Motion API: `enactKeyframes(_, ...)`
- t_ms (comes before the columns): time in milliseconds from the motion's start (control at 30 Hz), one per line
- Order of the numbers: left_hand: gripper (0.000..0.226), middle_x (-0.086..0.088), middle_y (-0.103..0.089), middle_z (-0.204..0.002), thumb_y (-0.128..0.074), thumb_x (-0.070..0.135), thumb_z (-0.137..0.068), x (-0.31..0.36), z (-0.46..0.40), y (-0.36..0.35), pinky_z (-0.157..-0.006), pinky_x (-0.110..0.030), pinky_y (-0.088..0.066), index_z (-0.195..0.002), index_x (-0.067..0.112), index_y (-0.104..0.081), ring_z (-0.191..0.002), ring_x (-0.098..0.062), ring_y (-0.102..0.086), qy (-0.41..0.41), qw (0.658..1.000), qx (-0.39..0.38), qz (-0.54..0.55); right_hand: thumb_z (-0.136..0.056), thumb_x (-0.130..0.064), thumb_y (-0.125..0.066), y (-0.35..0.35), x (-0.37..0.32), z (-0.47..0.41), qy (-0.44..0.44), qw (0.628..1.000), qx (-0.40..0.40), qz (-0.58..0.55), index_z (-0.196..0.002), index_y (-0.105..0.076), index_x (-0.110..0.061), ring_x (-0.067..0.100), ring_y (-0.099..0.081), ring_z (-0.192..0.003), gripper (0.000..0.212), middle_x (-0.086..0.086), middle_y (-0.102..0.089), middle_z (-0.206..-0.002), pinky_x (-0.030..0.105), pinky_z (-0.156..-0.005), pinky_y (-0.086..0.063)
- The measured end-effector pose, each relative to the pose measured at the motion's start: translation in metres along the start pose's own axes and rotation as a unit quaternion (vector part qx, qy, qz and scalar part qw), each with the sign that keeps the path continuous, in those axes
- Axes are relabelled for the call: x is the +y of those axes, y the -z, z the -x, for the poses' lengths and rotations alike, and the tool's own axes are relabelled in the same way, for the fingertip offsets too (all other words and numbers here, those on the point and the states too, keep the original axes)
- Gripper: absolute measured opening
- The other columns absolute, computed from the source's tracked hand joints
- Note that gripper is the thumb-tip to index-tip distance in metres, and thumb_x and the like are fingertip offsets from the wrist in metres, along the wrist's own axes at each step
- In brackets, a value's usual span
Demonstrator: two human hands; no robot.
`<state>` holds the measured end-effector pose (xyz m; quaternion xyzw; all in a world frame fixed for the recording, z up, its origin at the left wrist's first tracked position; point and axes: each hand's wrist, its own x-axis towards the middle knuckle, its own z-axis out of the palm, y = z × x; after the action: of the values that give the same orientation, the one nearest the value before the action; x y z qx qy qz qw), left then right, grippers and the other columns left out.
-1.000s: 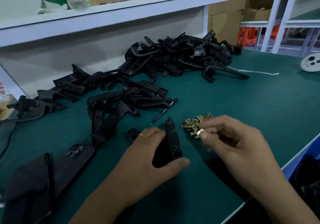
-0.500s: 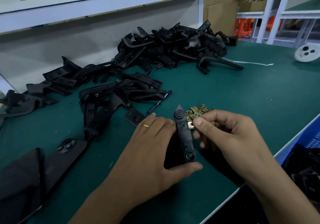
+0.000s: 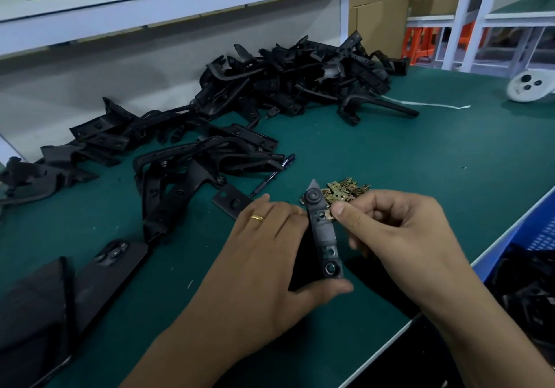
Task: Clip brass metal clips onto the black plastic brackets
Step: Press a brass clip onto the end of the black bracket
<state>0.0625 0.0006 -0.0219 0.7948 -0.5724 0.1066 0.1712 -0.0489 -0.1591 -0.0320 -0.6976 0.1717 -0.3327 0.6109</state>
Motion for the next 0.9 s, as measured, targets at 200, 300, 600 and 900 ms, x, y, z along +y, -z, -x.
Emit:
enactKeyframes(200,0.071,0.01,-0.056,-0.114,-0.045,0.083,-0.085,0.008,-0.002,-0.004,-0.117,-0.033,-0.024,-0.117,0.021,-0.059,-0.115,-0.012,-0.046,0.013,1.0,0.014,0.0,-0.09,-0.028,-0.078,-0.007,0.002,0.003,0.04,0.999,0.009,0.027,-0.066,-0.07,-0.013,0.004,-0.051,-0.049,0.03,-0.001,-0.061,-0.053,0.014,-0.051,-0.041)
enactKeyframes(300,0.072,0.014,-0.05,-0.108,-0.033,0.089,-0.085,0.005,-0.001,-0.005,-0.111,-0.033,-0.031,-0.113,0.027,-0.056,-0.11,-0.011,-0.046,0.035,0.999,-0.003,0.023,-0.101,-0.035,-0.063,-0.006,0.002,0.006,0.084,0.994,-0.045,0.049,-0.065,-0.062,-0.014,0.004,-0.049,-0.052,0.041,0.0,-0.057,-0.056,0.017,-0.053,-0.04)
enactKeyframes(600,0.064,0.021,-0.053,-0.104,-0.041,0.099,-0.075,-0.026,0.005,-0.007,-0.084,-0.024,-0.042,-0.099,0.041,-0.056,-0.107,-0.002,-0.051,0.145,0.974,-0.006,0.174,-0.096,-0.023,-0.067,-0.004,0.017,-0.003,0.079,0.967,0.099,0.219,-0.086,-0.073,-0.034,-0.004,-0.063,-0.082,0.016,-0.024,-0.07,-0.082,0.005,-0.068,-0.041)
enactKeyframes(900,0.056,0.024,-0.053,-0.112,-0.058,0.092,-0.071,-0.027,0.008,-0.004,-0.09,-0.022,-0.043,-0.104,0.047,-0.055,-0.111,-0.001,-0.052,0.136,0.975,-0.014,0.173,-0.088,-0.042,-0.075,-0.015,0.024,0.001,0.091,0.894,0.051,0.437,-0.105,-0.075,-0.03,0.019,-0.058,-0.09,0.021,-0.007,-0.052,-0.092,0.027,-0.066,-0.038)
